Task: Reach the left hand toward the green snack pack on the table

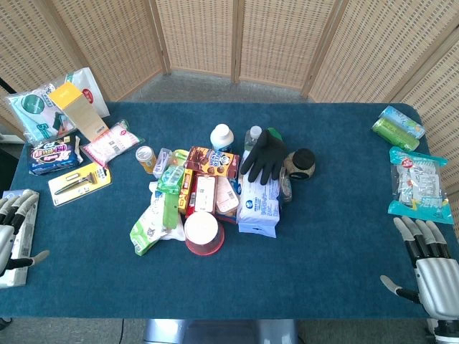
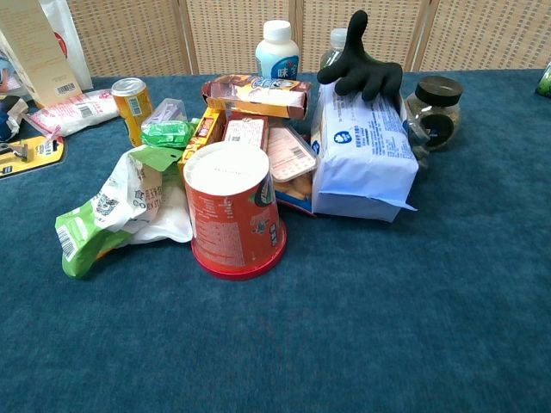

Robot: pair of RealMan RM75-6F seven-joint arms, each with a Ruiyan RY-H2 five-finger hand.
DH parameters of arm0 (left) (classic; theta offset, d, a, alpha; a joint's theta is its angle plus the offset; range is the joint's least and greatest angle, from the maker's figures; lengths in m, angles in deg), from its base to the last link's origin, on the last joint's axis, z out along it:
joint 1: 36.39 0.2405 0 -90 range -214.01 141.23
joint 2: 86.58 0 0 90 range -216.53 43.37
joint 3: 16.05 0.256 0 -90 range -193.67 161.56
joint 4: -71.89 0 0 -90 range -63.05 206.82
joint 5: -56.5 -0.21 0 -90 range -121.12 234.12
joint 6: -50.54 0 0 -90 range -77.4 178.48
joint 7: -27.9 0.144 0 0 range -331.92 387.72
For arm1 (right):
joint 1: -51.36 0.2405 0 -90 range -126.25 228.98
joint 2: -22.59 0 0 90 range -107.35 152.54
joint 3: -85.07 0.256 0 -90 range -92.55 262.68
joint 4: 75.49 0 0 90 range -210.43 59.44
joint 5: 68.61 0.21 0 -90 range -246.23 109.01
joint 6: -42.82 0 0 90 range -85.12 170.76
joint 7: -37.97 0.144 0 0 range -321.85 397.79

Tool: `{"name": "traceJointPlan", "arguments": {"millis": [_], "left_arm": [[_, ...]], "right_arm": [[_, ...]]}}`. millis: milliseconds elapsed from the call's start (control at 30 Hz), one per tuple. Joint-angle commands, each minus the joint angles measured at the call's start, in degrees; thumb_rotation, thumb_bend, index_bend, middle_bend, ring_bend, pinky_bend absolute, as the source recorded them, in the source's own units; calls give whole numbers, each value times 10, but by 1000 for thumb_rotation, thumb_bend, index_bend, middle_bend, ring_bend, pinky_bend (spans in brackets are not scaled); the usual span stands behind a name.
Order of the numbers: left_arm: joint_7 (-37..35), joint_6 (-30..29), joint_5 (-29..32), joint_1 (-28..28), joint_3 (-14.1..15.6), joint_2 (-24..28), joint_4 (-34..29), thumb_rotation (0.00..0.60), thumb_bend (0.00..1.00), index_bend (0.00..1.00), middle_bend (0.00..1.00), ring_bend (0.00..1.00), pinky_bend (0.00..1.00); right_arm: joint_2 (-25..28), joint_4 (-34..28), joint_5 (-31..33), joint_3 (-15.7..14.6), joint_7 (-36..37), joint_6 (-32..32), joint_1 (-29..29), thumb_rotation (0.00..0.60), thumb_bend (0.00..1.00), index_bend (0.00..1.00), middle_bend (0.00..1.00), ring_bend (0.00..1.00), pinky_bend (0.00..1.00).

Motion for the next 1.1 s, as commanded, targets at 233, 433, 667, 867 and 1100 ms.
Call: {"name": "traceJointPlan", "arguments": {"millis": [233,433,667,867,1100], "left_arm": [[35,54,15,-30,-3,-8,-22,600,0,0,0,0,0],[56,149,54,-90,-20,-9,-92,600,0,0,0,0,0],[162,235,172,-173,-53,-64,-128,600,0,0,0,0,0],[250,247,278,-238,-74,-147,-107,600,0,0,0,0,0],[325,220,356,-282,-73,-221,-85,600,0,0,0,0,0]], "right_arm": [[0,-4,-10,-3,1,0,1,600,0,0,0,0,0],[2,-6,-22,-8,3,5,-2,600,0,0,0,0,0],[7,-7,-24,-8,12,8,-3,600,0,0,0,0,0],[11,-8,-25,-8,21,12,-3,600,0,0,0,0,0],[18,-9,-24,-6,37,16,-3,600,0,0,0,0,0]]}}
